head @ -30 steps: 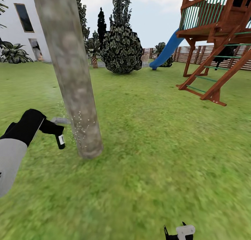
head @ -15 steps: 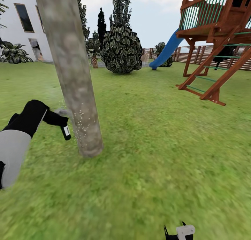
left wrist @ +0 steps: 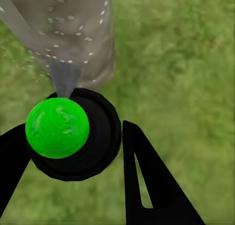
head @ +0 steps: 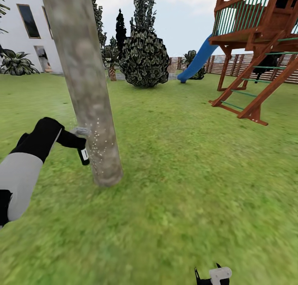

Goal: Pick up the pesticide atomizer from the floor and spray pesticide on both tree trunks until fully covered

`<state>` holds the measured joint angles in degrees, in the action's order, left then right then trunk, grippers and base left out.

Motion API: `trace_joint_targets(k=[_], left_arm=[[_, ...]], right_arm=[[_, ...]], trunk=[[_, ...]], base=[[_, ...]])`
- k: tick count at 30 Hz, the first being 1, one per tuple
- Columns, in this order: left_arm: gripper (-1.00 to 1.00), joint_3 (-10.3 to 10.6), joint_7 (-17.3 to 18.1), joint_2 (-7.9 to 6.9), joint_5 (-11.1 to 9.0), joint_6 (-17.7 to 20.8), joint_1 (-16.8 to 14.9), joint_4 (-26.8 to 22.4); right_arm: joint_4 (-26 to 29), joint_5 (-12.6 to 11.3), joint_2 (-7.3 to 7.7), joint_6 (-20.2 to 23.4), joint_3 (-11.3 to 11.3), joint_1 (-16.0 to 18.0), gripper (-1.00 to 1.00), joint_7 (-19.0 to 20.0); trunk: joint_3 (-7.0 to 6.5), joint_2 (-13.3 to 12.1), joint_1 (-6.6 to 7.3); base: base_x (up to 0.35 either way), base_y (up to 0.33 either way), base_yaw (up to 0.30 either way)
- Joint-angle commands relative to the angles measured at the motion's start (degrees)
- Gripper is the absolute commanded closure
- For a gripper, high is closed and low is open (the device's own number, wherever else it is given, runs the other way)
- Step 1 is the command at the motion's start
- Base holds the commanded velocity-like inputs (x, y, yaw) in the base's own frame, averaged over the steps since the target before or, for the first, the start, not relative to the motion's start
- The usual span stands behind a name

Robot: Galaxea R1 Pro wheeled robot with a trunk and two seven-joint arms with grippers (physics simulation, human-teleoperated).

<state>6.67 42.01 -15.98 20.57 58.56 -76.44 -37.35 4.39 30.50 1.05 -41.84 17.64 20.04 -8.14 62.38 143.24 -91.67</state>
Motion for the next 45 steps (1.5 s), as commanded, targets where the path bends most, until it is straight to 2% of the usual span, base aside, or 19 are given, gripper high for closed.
trace_joint_targets(k=[1,5,21,32,34,35,37,39,45], left_arm=[[1.00,0.06,0.00,-0.01,-0.03,-0.01,0.25,0.04],[1.00,0.10,0.01,-0.24,0.08,-0.08,0.89,0.48],[1.00,0.05,0.01,-0.19,0.09,-0.11,0.85,0.16],[1.00,0.09,-0.10,-0.24,0.16,-0.11,0.87,0.70],[1.00,0.13,-0.15,-0.24,1.10,-0.11,0.92,0.89],[1.00,0.09,-0.13,-0.21,5.28,-0.07,0.94,1.00],[1.00,-0.27,-0.06,-0.19,8.39,0.00,0.94,1.04],[1.00,-0.58,-0.02,-0.19,9.14,0.05,0.94,1.05],[1.00,-0.86,-0.01,-0.19,9.23,0.06,0.94,1.04]], right_arm=[[0.01,-0.03,0.00,0.00,0.01,0.00,-1.00,-0.02],[0.03,-0.17,-0.06,0.00,-0.01,0.00,-1.00,-0.03],[0.01,-0.09,-0.08,0.00,-0.06,0.00,-1.00,0.01],[0.00,-0.06,-0.08,0.00,-0.06,0.00,-1.00,-0.01],[0.00,-0.07,-0.08,0.00,-0.06,0.00,-1.00,0.04],[0.00,-0.02,-0.08,0.00,-0.05,0.00,-1.00,0.00],[0.02,0.00,-0.08,0.00,-0.04,0.00,-1.00,-0.03],[0.04,0.00,-0.06,0.00,-0.04,0.00,-1.00,-0.03],[0.06,0.00,-0.08,0.00,-0.06,0.00,-1.00,-0.03]], trunk=[[0.00,0.00,0.00],[0.00,0.00,0.00],[0.00,0.00,0.00],[0.00,0.00,0.00],[0.00,0.00,0.00],[0.00,0.00,0.00],[0.00,0.00,0.00],[0.00,0.00,0.00],[0.00,0.00,0.00]], base=[[0.000,0.000,0.000],[0.000,-0.084,0.000],[0.000,-0.271,0.001],[0.017,-0.275,0.231],[0.125,-0.273,0.057],[0.148,-0.266,0.015],[0.154,-0.263,0.006],[0.157,-0.261,0.001],[-0.011,-0.271,0.106]])
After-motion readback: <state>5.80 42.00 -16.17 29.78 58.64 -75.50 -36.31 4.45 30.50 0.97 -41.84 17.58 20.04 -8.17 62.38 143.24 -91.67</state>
